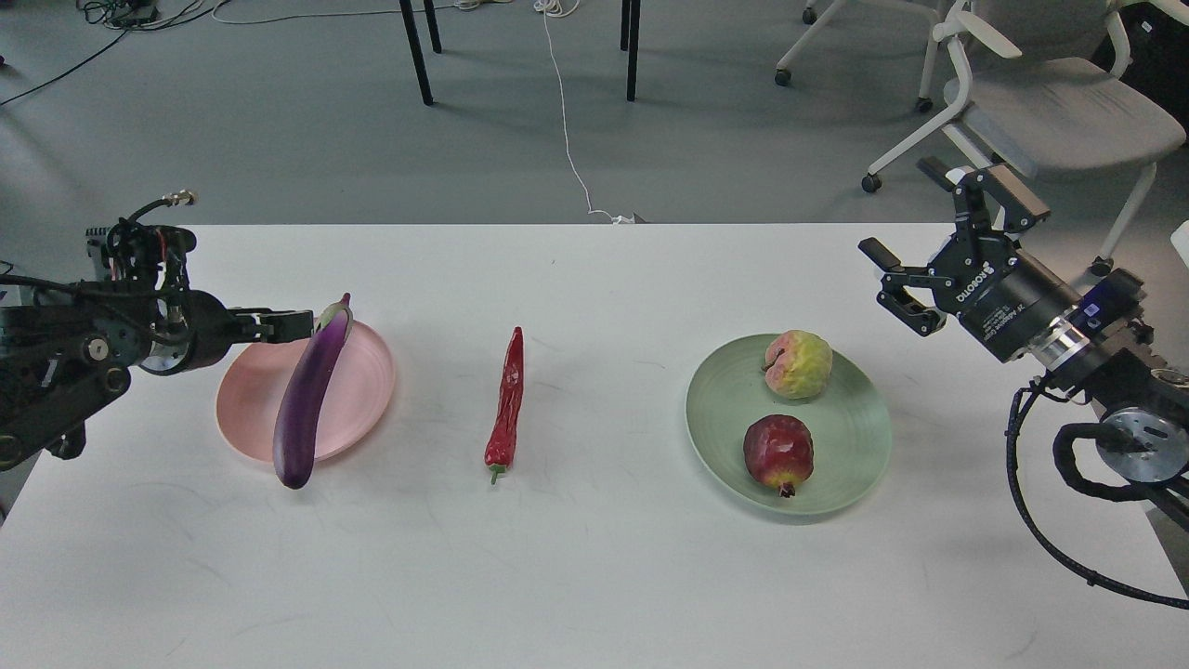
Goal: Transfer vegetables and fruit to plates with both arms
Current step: 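Lift the eggplant onto the pink plate and release it, then move the left gripper to the red chili pepper and grasp it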
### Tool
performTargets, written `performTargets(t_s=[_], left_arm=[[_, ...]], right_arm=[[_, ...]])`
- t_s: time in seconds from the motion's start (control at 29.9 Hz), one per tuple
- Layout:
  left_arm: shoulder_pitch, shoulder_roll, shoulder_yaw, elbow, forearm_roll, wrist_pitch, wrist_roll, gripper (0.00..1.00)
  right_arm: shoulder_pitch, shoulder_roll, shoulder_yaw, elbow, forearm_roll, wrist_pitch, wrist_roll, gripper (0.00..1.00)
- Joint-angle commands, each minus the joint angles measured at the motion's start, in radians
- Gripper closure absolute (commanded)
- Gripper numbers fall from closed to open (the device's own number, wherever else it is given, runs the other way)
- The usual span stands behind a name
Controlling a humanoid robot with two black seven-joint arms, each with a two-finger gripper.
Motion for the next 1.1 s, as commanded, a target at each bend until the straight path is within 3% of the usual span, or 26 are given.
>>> performTargets(t_s=[0.0, 0.17, 0.3, 0.54, 1.07], left_arm=[[-0.063, 0.009, -0.011, -0.087, -0.011, -0.001, -0.011, 0.05], [-0.119, -0.009, -0.011, -0.269, -0.020, -0.003, 0.025, 0.05], [-0.117, -0.089, 0.001, -0.378, -0.017, -0.003, 0.104, 0.05], [-0.057, -0.204, 0.030, -0.398, -0.005, -0.003, 0.173, 0.04], [0.010, -0.253, 0.093, -0.348, 0.080, 0.000, 0.186, 0.04]], right_arm=[[0.000, -0.001, 0.000, 0.001, 0.000, 0.000, 0.000, 0.01], [-0.002, -0.002, 0.000, 0.001, 0.000, 0.000, 0.000, 0.01], [-0.002, -0.007, 0.000, 0.001, 0.000, 0.000, 0.000, 0.01], [-0.017, -0.016, 0.008, 0.005, 0.000, 0.002, 0.000, 0.01], [-0.029, -0.018, 0.023, 0.004, 0.000, 0.002, 0.000, 0.01]])
